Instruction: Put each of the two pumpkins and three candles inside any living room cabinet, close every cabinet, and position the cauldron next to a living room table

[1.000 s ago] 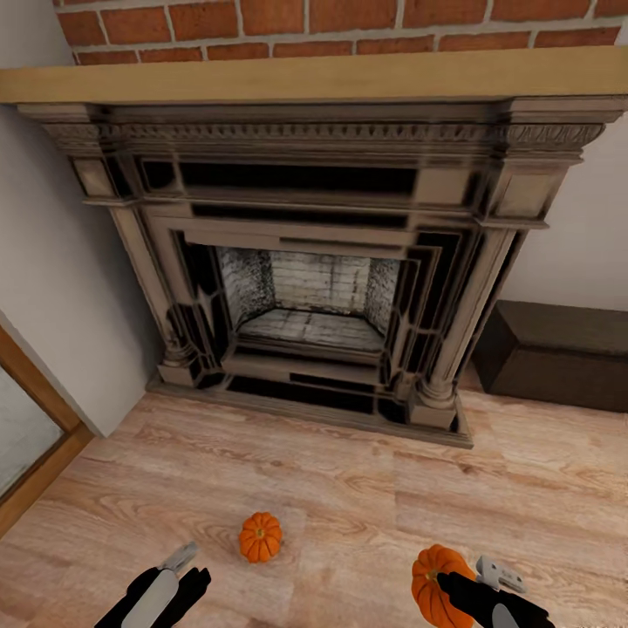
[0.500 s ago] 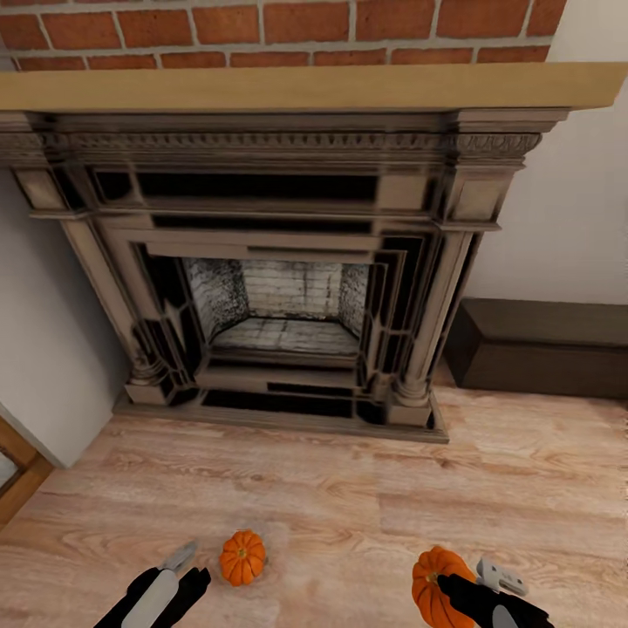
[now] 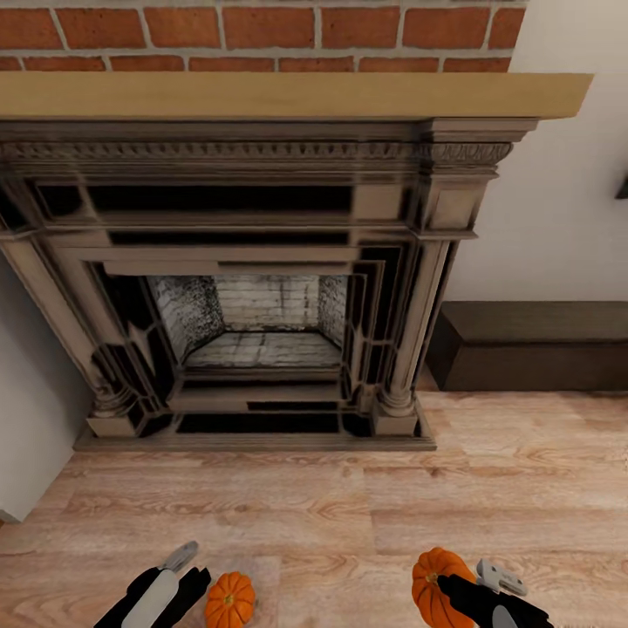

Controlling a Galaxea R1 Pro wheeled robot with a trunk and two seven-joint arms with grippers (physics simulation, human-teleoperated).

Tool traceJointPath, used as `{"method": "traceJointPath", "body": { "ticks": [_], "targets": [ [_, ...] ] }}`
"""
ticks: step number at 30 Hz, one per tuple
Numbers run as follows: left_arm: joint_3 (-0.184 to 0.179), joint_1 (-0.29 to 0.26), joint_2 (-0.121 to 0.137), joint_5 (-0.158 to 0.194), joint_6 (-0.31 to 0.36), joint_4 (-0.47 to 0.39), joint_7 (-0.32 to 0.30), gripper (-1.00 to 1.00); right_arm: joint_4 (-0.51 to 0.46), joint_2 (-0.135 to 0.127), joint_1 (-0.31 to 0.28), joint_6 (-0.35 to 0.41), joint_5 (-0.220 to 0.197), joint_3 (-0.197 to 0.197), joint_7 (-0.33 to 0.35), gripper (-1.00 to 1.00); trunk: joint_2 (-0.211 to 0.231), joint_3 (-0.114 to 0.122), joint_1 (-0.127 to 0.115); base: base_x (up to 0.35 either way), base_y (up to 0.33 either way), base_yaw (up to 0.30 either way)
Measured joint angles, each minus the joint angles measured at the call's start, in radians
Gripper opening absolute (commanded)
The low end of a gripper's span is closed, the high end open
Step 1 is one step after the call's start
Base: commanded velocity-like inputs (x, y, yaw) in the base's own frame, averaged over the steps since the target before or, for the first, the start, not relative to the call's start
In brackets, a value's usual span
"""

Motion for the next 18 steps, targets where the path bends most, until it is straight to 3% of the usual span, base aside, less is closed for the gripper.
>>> {"method": "traceJointPath", "body": {
  "ticks": [8, 18],
  "targets": [
    [0.0, 0.0, 0.0, 0.0, -0.001, 0.0, 0.0, 1.0, 0.0, 0.0, 0.0, 0.001, 0.002, 0.0, -0.002, -1.0, 0.0, 0.008, 0.0, -0.082, -0.061, -0.096],
    [0.0, 0.0, 0.0, 0.0, -0.002, 0.0, 0.0, 1.0, 0.0, 0.001, 0.0, 0.002, 0.003, 0.0, -0.002, -1.0, 0.0, 0.009, 0.0, 0.088, -0.08, 0.019]
  ]
}}
